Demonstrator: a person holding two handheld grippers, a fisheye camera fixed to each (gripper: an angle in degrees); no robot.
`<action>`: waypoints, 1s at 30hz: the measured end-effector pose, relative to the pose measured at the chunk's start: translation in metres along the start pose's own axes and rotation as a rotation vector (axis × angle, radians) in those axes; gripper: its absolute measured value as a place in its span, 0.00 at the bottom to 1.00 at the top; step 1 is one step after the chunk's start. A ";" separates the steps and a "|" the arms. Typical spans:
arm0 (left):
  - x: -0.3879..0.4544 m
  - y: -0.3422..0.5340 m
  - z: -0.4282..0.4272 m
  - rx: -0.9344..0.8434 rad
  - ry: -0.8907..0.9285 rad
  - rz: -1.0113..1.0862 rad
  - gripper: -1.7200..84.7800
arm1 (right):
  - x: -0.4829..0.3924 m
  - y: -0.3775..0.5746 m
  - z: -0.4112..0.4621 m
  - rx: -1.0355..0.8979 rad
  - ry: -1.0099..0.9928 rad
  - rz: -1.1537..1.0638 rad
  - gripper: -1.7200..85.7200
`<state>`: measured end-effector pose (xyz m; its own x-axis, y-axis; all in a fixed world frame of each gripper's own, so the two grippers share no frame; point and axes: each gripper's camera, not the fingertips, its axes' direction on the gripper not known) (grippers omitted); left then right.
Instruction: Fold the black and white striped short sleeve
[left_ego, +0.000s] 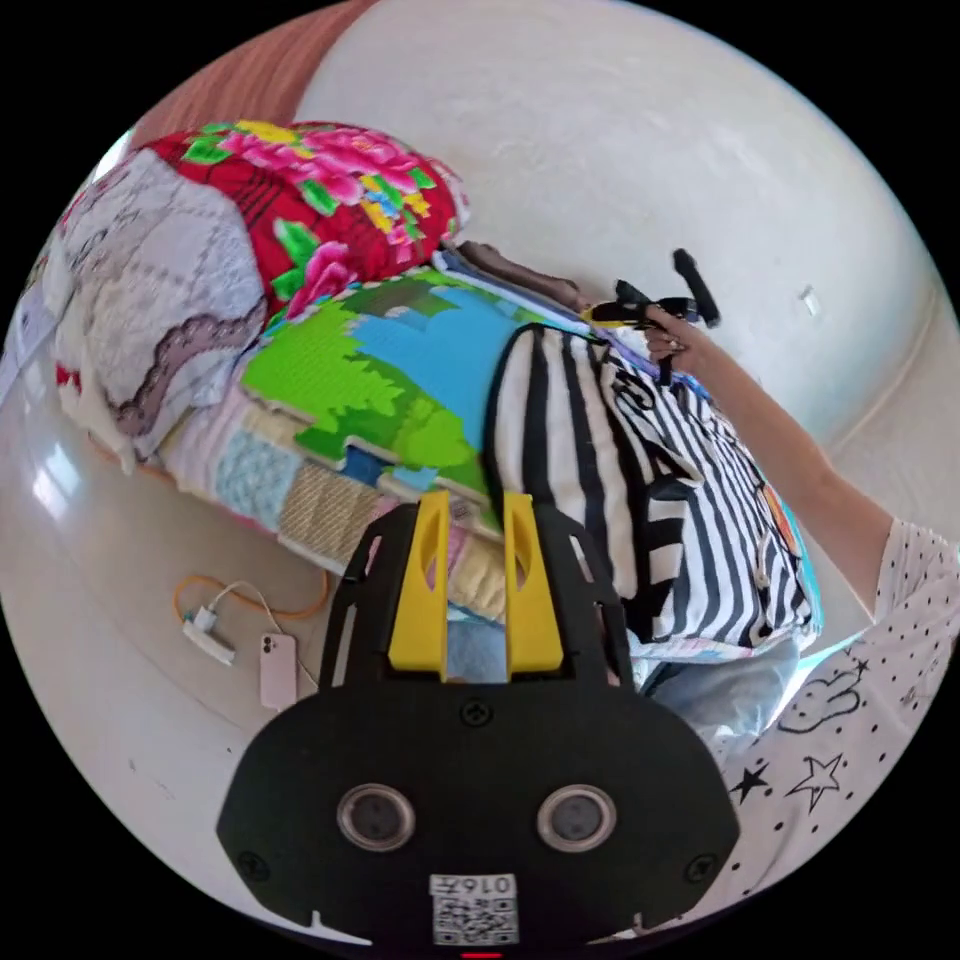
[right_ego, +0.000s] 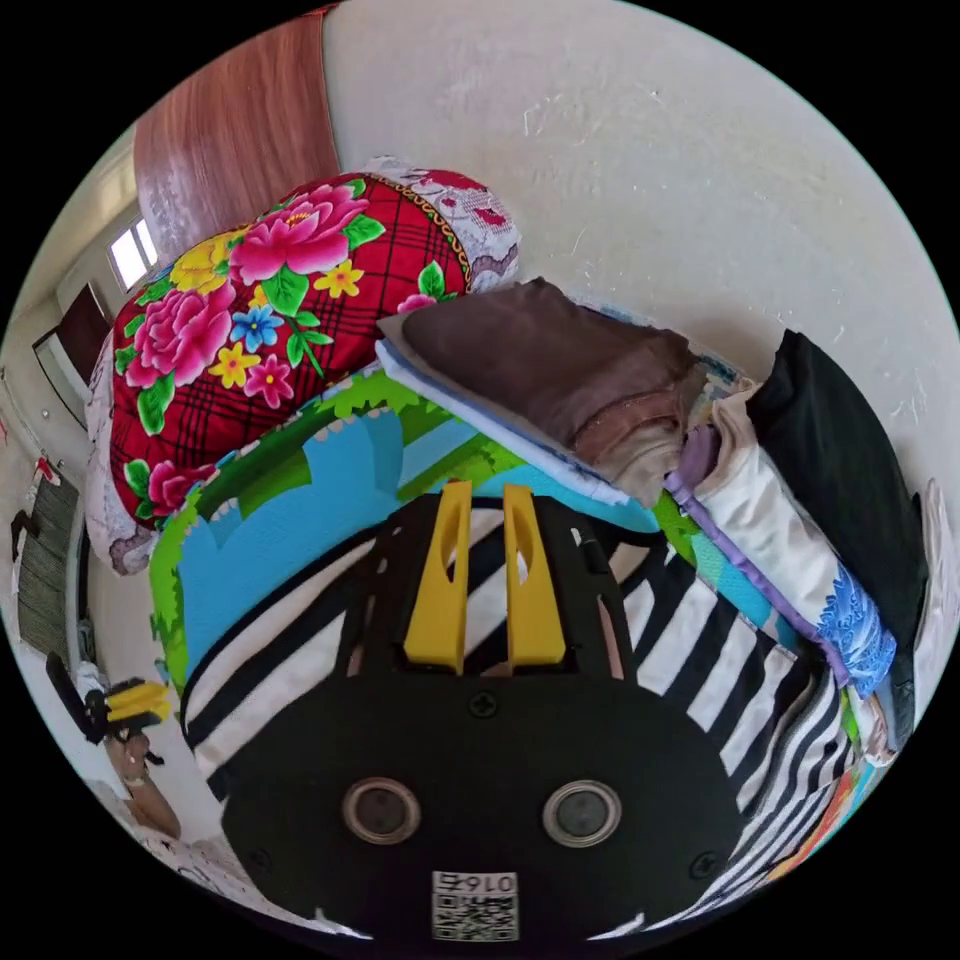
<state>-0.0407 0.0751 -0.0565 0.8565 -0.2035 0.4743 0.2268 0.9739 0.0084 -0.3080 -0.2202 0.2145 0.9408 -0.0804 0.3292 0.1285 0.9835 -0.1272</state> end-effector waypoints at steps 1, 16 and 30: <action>0.021 -0.005 0.004 0.017 0.061 0.073 0.11 | 0.005 0.012 0.003 -0.075 -0.040 -0.017 0.10; 0.163 -0.064 0.123 -0.199 0.331 0.372 0.15 | 0.030 0.121 0.010 -0.150 0.207 0.010 0.05; 0.230 -0.072 0.130 -0.205 0.404 0.488 0.14 | 0.165 0.229 -0.021 -0.012 0.091 0.328 0.02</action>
<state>0.0796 -0.0285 0.1660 0.9806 0.1956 0.0134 -0.1819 0.9330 -0.3106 -0.1170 -0.0114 0.2203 0.9566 0.2256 0.1843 -0.1827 0.9573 -0.2239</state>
